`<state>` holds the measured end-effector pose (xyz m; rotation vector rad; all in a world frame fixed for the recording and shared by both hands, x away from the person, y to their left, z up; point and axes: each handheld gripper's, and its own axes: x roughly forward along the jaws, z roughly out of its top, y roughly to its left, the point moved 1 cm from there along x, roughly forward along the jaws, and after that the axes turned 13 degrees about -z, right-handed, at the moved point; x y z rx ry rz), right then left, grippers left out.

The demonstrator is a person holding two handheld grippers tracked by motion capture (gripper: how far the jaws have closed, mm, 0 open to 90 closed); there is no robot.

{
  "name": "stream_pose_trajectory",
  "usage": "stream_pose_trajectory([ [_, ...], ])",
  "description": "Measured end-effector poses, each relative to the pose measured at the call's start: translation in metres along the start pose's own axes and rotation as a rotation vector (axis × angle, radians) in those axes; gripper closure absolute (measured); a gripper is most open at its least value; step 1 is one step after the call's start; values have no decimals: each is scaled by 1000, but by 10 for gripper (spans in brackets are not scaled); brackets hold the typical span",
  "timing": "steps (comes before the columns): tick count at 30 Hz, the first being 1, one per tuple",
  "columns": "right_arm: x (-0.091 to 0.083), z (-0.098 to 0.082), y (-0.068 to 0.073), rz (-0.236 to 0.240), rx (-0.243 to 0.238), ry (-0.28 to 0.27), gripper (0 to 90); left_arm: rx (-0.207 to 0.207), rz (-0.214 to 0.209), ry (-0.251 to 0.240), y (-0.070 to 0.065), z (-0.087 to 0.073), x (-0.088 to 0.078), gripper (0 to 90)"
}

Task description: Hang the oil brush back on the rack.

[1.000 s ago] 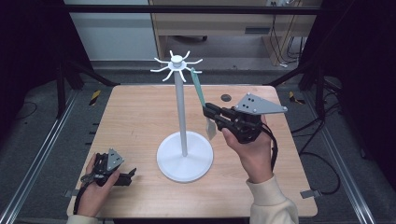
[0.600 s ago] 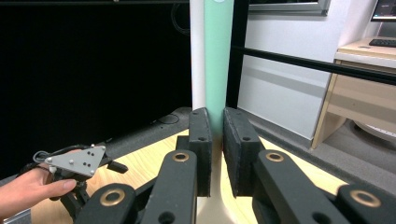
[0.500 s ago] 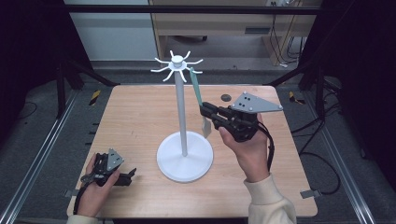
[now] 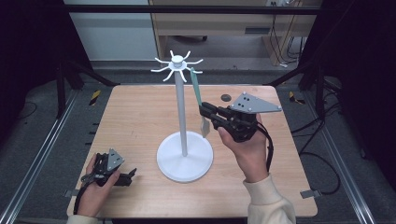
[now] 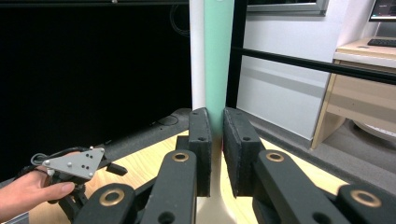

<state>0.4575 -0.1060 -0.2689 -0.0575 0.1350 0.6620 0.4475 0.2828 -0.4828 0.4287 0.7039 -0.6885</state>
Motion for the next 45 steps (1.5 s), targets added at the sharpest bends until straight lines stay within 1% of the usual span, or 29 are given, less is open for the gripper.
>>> stream_pose_trajectory([
  [5, 1, 0, 1, -5, 0, 3, 818, -2, 2, 0, 0, 0, 0, 31],
  [11, 3, 1, 5, -19, -22, 7, 811, 0, 2, 2, 0, 0, 0, 32],
  [20, 0, 2, 4, -29, -22, 2, 802, -2, 0, -2, 0, 0, 0, 31],
  [23, -2, 2, 3, -47, -31, 1, 792, -1, -2, 1, 0, 0, 0, 31],
  [25, -4, 2, 1, -71, -45, 6, 766, 1, -2, 2, 0, 0, 0, 32],
  [28, -8, -1, -3, -148, -77, 21, 689, 1, 0, -1, 0, 0, 0, 32],
  [29, -8, -2, -6, -184, -91, 28, 644, 1, -1, -1, 0, 0, 0, 32],
  [31, -9, -7, -12, -254, -97, 50, 539, 3, -1, 2, 0, 0, 0, 31],
  [32, -8, -9, -17, -292, -95, 61, 481, 3, -1, 3, 0, 0, 0, 32],
  [33, -8, -12, -20, -320, -91, 68, 426, 2, -1, 1, 0, 0, 0, 32],
  [35, -7, -16, -27, -357, -75, 86, 304, 3, -2, 2, 0, 0, 0, 32],
  [36, -6, -19, -32, -384, -64, 104, 249, 3, -2, 2, 0, 0, 0, 32],
  [37, -5, -22, -34, -403, -58, 117, 218, 2, -2, 2, -1, 0, 0, 32],
  [38, -4, -25, -37, -427, -68, 128, 184, 3, -1, 1, -1, 0, 0, 32],
  [39, -2, -28, -39, -445, -78, 138, 149, 3, -1, 0, -1, 0, 0, 32],
  [41, 0, -34, -44, -455, -92, 167, 111, 2, -1, 0, -1, 0, 0, 32],
  [45, 3, -44, -53, -453, -71, 177, 85, 0, 0, -3, 0, 0, -1, 32],
])
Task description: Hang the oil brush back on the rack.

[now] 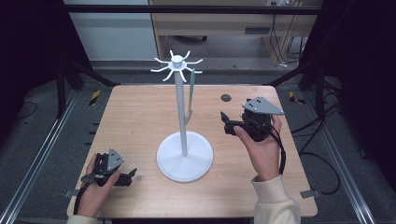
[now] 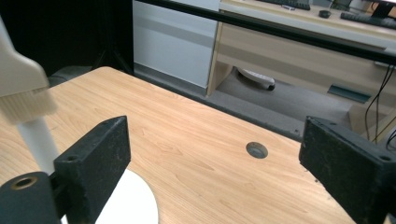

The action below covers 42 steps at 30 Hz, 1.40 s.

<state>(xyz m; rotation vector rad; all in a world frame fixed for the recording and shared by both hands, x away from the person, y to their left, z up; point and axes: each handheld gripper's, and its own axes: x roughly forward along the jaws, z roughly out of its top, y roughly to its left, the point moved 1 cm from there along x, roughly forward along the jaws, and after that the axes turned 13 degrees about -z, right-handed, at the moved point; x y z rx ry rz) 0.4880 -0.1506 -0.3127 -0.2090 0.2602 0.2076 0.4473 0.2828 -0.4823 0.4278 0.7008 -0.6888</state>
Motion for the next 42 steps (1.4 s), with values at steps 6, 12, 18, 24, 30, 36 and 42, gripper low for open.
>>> stream_pose_trajectory([
  [6, 11, -16, -11, -7, 19, 20, 68, -1, 0, -3, 0, 0, 0, 31],
  [12, 21, -34, -20, -16, 36, 66, 76, -3, 3, -7, 0, 0, -1, 31],
  [18, 28, -47, -22, -31, 35, 98, 84, -8, 13, -19, 1, 0, -2, 29],
  [24, 36, -63, -24, -67, 19, 131, 90, -7, 14, -20, 1, 1, -3, 29],
  [30, 46, -82, -28, -82, 25, 159, 90, -7, 17, -24, 1, 1, -3, 29],
  [36, 55, -98, -30, -95, 21, 190, 91, -7, 20, -30, 1, 1, -4, 29],
  [42, 61, -111, -30, -104, 16, 200, 92, -10, 27, -43, 2, 2, -5, 29],
])
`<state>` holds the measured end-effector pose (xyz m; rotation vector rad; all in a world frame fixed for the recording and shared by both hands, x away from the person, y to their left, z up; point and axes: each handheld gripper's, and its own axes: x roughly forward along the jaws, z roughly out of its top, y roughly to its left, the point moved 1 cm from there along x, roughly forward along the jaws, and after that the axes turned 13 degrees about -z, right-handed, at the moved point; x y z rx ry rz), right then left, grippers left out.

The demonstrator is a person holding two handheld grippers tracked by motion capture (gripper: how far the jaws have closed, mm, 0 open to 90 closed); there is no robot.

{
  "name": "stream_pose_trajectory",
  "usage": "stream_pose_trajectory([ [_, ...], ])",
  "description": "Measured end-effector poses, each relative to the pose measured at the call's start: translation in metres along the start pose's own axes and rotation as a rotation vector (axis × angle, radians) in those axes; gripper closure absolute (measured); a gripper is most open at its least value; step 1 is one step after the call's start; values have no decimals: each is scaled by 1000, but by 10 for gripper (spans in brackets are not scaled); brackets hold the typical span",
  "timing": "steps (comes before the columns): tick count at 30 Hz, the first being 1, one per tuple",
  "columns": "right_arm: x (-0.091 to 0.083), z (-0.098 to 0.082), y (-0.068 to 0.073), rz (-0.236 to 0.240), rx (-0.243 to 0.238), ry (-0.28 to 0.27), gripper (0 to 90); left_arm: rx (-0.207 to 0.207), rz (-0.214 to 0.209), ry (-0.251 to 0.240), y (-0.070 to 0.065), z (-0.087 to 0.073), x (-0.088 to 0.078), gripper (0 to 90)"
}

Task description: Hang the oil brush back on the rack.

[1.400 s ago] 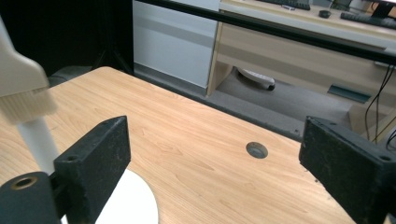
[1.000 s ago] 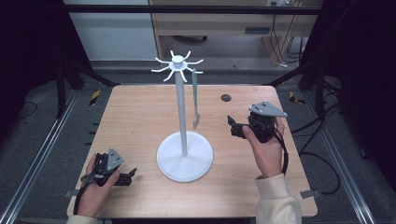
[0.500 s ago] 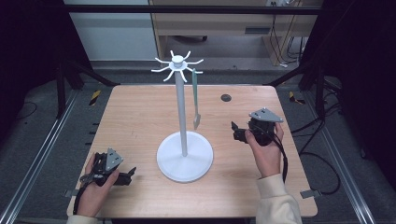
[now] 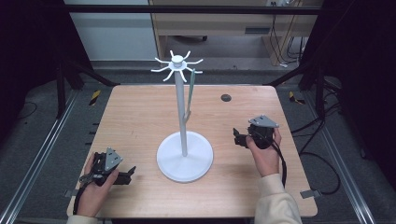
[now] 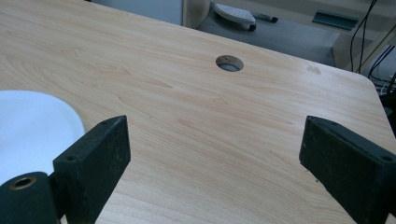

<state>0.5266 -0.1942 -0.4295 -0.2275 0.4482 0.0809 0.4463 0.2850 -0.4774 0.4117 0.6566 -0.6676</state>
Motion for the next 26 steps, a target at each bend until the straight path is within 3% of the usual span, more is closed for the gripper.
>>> stream_pose_trajectory([
  [6, 5, -7, 1, -2, -22, 12, 93, -5, 14, -20, 1, 1, -2, 29],
  [13, 15, -19, 6, 11, -10, 21, 99, -14, 30, -47, 2, 1, -5, 29],
  [19, 23, -29, 11, 69, -3, 83, 115, -21, 48, -64, 4, 2, -8, 27],
  [26, 27, -36, 14, 88, -3, 135, 117, -33, 57, -76, 6, 1, -9, 27],
])
